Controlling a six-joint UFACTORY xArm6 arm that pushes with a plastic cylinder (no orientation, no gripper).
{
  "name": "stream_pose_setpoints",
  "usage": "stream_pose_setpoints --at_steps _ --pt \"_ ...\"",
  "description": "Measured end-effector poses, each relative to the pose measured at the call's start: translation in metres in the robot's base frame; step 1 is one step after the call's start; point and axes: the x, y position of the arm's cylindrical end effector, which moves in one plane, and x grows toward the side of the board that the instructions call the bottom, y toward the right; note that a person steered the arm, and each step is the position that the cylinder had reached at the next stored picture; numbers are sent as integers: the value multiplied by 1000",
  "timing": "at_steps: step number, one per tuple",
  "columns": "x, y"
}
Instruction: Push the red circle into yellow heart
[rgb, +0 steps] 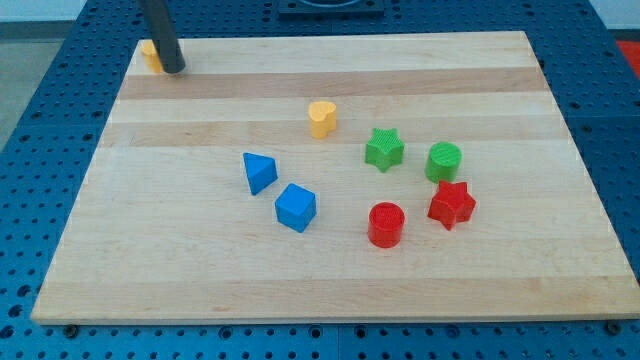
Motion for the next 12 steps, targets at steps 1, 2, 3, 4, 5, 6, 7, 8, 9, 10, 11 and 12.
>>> stream_pose_setpoints --at_steps 1,2,3,4,5,6,7,8,9,10,11,12 --pt "0 -11" --pt "29 0" --pt "49 5" --pt "49 1" --pt "55 10" --pt "84 50" --pt "110 101" --pt "113 131" --pt "73 132" --pt "44 180" --pt "42 294" --pt "43 407"
